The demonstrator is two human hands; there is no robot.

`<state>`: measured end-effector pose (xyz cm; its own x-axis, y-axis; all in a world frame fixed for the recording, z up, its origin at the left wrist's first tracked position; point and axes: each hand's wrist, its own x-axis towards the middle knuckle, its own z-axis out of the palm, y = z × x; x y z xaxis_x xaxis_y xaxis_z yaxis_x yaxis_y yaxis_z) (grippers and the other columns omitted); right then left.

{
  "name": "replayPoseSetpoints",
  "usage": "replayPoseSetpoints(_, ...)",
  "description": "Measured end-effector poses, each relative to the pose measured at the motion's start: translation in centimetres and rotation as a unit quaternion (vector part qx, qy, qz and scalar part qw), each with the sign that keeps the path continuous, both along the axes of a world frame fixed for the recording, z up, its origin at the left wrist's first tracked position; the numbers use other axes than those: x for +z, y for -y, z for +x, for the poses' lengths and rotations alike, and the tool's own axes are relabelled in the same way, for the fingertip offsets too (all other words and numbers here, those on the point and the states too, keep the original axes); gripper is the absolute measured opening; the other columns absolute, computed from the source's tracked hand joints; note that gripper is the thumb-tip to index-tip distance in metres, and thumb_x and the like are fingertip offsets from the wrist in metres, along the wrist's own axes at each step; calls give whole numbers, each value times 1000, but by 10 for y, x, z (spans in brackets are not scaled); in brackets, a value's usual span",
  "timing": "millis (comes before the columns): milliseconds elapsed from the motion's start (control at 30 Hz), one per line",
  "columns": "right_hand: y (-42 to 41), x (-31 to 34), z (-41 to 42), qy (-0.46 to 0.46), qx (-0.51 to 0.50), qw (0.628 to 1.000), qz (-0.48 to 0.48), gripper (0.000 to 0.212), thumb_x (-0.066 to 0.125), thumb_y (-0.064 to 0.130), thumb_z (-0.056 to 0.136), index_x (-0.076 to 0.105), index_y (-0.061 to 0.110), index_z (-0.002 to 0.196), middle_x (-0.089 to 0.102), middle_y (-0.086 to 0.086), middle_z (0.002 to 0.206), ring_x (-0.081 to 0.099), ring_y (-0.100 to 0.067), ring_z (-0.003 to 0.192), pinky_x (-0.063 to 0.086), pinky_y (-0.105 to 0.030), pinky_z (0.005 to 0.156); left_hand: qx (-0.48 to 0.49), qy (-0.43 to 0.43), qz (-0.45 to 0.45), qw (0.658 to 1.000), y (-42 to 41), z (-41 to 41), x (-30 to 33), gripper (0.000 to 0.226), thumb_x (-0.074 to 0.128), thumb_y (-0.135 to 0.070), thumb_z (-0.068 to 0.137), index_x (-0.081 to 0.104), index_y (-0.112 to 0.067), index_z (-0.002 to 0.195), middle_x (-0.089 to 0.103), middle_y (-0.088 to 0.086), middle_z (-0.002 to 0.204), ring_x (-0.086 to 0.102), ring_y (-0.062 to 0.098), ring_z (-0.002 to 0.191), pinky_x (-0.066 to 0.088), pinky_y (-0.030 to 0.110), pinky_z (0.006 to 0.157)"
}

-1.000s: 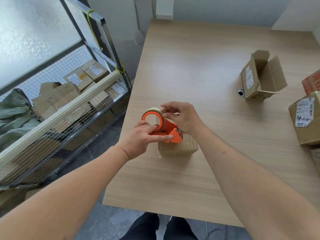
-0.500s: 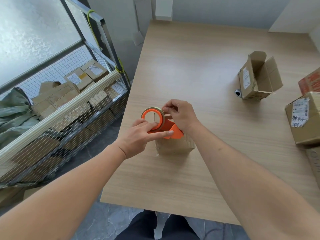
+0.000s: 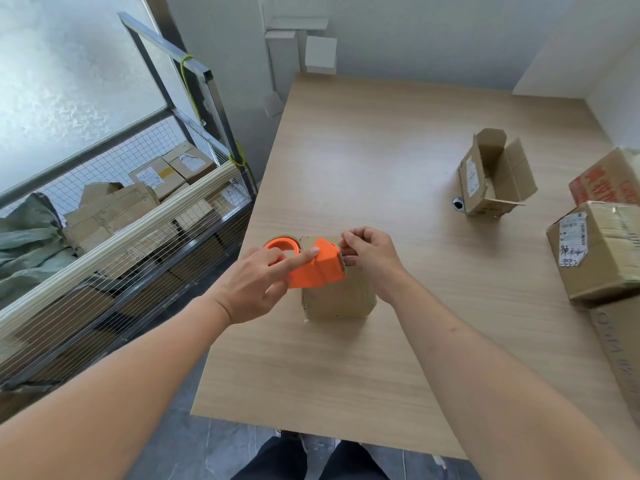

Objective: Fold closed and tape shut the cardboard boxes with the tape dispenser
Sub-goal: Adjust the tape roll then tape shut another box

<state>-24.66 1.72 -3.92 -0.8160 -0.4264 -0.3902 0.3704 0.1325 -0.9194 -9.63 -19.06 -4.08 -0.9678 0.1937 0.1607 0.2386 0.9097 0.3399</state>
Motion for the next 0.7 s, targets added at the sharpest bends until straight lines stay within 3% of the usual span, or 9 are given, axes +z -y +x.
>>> replayPoseSetpoints(67, -6, -3, 1, 11, 0, 1000, -12, 12, 61, 11, 101, 66, 1, 98, 67, -14, 90, 71, -14, 70, 57, -24, 63, -13, -4, -12, 1000, -2, 3, 0, 71, 53, -17, 96, 27, -35, 160, 53, -2, 101, 46, 15, 86, 34, 30, 89)
replayPoseSetpoints(233, -18, -2, -1, -6, 23, 999, -30, 26, 77, 18, 91, 68, -4, 102, 68, -16, 91, 72, -24, 79, 62, -36, 77, -34, -8, -25, 999, -13, 9, -2, 66, 59, -12, 97, 38, -33, 156, 52, -1, 98, 49, 21, 83, 45, 43, 87)
replayPoseSetpoints(367, -24, -2, 0, -80, 15, 997, 0, 16, 81, 9, 86, 71, 0, 95, 70, -13, 81, 69, -21, 72, 62, -37, 73, -27, -21, -16, 999, -19, 10, -3, 64, 60, -11, 98, 40, -32, 155, 53, 0, 98, 51, 23, 84, 46, 45, 87)
replayPoseSetpoints(500, -28, -5, 3, -127, -33, 991, 34, 5, 82, 8, 84, 77, 8, 85, 72, -9, 72, 66, -17, 63, 61, -32, 66, -27, -22, -23, 999, -26, 13, -2, 54, 55, -33, 103, 40, -30, 155, 55, -1, 97, 54, 20, 86, 46, 42, 89)
replayPoseSetpoints(633, -28, -10, 15, -119, -76, 988, 56, 7, 82, 6, 83, 78, 12, 80, 74, -10, 73, 66, -15, 60, 64, -39, 70, 4, -17, -46, 999, -36, 6, 6, 55, 44, -45, 103, 40, -27, 155, 59, 2, 88, 55, 24, 74, 46, 38, 75)
replayPoseSetpoints(700, -29, -14, 18, -99, -113, 986, 74, 10, 81, 6, 83, 78, 15, 77, 74, -9, 71, 66, -15, 59, 64, -45, 75, 19, -16, -49, 999, -34, 0, 13, 56, 45, -45, 102, 41, -26, 155, 60, 2, 83, 53, 23, 66, 36, 31, 63)
